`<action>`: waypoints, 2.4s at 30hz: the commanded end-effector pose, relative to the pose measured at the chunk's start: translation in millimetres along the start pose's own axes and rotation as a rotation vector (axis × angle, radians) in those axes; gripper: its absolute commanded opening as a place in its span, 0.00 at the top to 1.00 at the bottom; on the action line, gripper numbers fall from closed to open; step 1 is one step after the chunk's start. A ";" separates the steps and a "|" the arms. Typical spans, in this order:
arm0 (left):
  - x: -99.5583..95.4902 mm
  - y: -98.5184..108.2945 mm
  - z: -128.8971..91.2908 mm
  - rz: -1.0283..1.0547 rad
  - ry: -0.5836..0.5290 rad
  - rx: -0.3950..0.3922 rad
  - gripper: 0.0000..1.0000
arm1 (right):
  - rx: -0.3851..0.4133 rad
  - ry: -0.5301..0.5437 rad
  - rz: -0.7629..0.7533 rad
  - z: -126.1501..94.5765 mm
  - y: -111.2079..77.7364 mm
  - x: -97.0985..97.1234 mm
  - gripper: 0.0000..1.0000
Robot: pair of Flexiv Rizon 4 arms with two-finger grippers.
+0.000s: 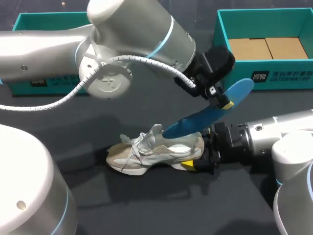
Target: Take the shoe out of the shoebox, open the shoe tongue, remove and reinsert the insole, then place the shoe into the shoebox
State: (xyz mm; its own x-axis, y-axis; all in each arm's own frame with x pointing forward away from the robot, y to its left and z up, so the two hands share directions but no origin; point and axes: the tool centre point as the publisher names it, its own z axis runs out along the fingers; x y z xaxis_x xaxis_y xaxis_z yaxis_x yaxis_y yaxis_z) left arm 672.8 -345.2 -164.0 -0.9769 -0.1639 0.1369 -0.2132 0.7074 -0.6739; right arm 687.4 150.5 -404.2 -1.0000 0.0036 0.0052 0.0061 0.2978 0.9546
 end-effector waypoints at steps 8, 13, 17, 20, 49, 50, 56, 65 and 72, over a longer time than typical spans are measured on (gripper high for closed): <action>13.7 -42.9 -51.2 -0.051 0.073 0.235 1.00 | 0.002 -0.002 0.000 1.7 -1.0 0.6 1.00; 13.7 -42.9 -51.2 -0.051 0.073 0.235 1.00 | 0.002 -0.002 0.000 1.7 -1.0 0.6 1.00; 13.1 -49.1 -64.0 -0.050 0.069 0.296 1.00 | 0.002 -0.002 0.000 1.7 -1.0 0.6 1.00; 13.5 -60.8 -91.3 -0.075 0.072 0.424 1.00 | 0.002 -0.002 0.000 1.7 -1.0 0.6 1.00; 6.5 -47.2 -220.3 -0.112 0.119 0.611 1.00 | 0.002 -0.002 0.000 1.7 -1.0 0.6 1.00; 6.5 -47.2 -220.3 -0.112 0.119 0.611 1.00 | 0.002 -0.002 0.000 1.7 -1.0 0.6 1.00; 6.5 -47.2 -220.3 -0.112 0.119 0.611 1.00 | 0.002 -0.002 0.000 1.7 -1.0 0.6 1.00; 1.6 -39.5 -238.4 -0.102 0.161 0.677 1.00 | 0.002 -0.002 0.000 1.7 -1.0 0.6 1.00; -1.2 -23.6 -256.4 -0.096 0.173 0.683 1.00 | 0.002 -0.002 0.000 1.7 -1.0 0.6 1.00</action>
State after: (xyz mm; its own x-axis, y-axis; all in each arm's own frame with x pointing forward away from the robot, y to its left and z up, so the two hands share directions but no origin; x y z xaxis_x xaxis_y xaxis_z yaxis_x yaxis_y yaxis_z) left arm 681.7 -206.7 39.6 -0.9541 -0.0514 0.2950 -0.2988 0.0988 -0.9492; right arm 687.4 150.5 -404.3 -1.0000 0.0036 0.0053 0.0061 0.2979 0.9546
